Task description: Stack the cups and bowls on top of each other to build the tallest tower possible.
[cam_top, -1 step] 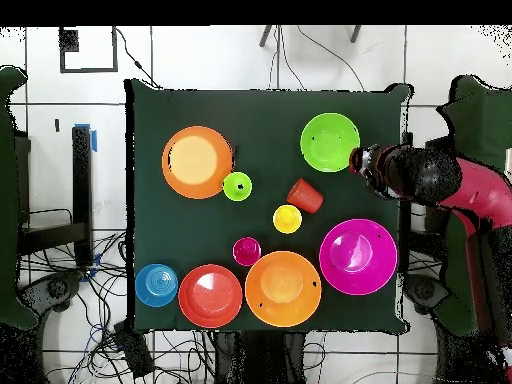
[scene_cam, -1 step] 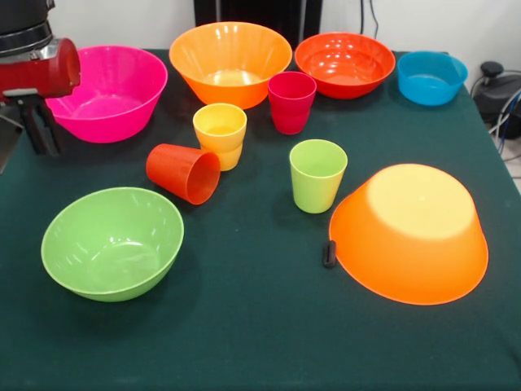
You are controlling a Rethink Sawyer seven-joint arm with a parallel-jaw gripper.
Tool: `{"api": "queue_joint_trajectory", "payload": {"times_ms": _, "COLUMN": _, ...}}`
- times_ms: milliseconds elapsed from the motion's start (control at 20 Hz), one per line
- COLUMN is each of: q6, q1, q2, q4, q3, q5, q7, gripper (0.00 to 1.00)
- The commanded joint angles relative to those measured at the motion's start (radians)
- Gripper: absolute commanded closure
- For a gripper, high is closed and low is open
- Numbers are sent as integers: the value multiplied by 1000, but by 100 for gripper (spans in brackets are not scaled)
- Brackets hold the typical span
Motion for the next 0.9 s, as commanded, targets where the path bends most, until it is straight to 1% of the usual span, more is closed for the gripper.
{"api": "queue_joint_trajectory", "payload": {"times_ms": 50, "q6": -83, "q1": 19, "q2": 80, "q4": 57, "q3": -51, "q5": 8, "q7": 81, "gripper": 100}}
{"api": "queue_joint_trajectory", "payload": {"times_ms": 150, "q6": -87, "q1": 19, "q2": 83, "q4": 56, "q3": -53, "q5": 15, "q7": 76, "gripper": 100}}
{"api": "queue_joint_trajectory", "payload": {"times_ms": 350, "q6": -127, "q1": 17, "q2": 81, "q4": 65, "q3": -57, "q5": 28, "q7": 90, "gripper": 100}}
{"api": "queue_joint_trajectory", "payload": {"times_ms": 400, "q6": -136, "q1": 16, "q2": 82, "q4": 67, "q3": -58, "q5": 33, "q7": 97, "gripper": 0}}
{"api": "queue_joint_trajectory", "payload": {"times_ms": 550, "q6": -187, "q1": 6, "q2": 93, "q4": 78, "q3": -45, "q5": 43, "q7": 101, "gripper": 0}}
{"api": "queue_joint_trajectory", "payload": {"times_ms": 700, "q6": -189, "q1": 7, "q2": 102, "q4": 85, "q3": -50, "q5": 61, "q7": 108, "gripper": 0}}
{"api": "queue_joint_trajectory", "payload": {"times_ms": 900, "q6": -187, "q1": 2, "q2": 113, "q4": 80, "q3": -46, "q5": 78, "q7": 91, "gripper": 0}}
